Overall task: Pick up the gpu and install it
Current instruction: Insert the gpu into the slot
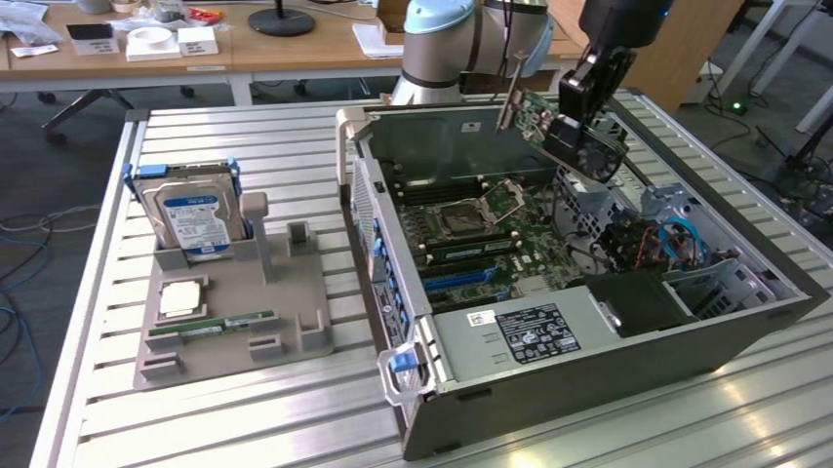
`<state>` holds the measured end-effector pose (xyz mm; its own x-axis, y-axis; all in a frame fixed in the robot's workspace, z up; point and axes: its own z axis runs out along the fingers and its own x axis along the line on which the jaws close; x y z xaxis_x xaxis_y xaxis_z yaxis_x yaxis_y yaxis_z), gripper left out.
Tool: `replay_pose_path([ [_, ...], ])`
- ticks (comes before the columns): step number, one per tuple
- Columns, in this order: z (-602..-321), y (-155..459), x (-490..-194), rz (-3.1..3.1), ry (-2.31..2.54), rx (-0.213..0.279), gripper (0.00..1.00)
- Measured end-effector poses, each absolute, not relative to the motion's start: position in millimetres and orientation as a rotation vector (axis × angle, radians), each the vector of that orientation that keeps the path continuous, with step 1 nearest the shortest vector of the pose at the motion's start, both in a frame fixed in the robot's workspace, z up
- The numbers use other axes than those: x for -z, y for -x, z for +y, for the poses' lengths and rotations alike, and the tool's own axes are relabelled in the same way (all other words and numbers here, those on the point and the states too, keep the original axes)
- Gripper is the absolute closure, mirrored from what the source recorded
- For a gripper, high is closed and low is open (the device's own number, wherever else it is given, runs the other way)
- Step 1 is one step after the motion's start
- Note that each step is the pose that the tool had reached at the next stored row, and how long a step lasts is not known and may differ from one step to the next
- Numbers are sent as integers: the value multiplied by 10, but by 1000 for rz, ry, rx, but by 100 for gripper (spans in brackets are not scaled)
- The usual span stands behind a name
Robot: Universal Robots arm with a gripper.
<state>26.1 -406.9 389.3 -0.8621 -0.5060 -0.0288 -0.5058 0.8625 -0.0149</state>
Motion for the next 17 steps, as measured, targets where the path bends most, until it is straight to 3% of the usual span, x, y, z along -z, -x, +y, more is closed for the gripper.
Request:
replay_pose_path([
  [17, -4069, -260, -3893, 2901, 1121, 7, 74],
])
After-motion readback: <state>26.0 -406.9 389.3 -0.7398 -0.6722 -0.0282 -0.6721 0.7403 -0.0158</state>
